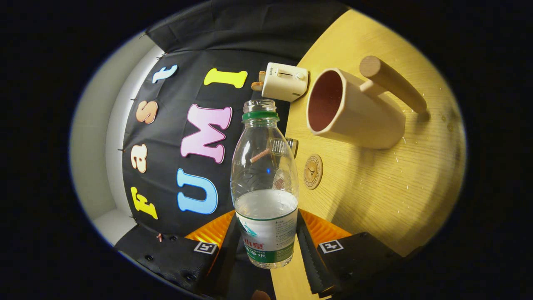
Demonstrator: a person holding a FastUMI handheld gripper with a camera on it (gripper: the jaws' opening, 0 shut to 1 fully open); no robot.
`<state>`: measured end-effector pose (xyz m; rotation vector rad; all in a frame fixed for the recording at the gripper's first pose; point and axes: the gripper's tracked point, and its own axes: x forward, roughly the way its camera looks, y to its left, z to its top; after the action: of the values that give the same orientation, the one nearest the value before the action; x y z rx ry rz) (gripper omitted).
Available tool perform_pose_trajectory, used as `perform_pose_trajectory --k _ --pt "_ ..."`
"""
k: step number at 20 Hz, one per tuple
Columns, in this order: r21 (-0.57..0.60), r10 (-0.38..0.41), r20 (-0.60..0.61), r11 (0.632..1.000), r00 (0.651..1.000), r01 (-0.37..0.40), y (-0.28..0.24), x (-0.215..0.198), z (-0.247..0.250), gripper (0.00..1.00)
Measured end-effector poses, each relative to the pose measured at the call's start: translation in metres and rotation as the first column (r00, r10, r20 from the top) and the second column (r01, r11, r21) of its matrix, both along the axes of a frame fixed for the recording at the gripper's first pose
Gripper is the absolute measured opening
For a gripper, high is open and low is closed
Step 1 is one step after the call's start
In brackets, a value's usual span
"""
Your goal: Take the bottle from table, then pour the juice into the cup, finally place the bottle on the coaster
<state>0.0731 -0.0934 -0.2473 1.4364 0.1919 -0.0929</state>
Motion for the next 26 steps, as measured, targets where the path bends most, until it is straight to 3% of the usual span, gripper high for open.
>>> perform_pose_trajectory --k 14,26 --pt "0.212 0.002 0.005 0.977 1.0 -0.003 -0.0076 0.001 -0.0001 0.73" --pt "0.282 -0.008 0.006 0.959 1.0 0.006 -0.0111 0.0018 0.0013 0.73"
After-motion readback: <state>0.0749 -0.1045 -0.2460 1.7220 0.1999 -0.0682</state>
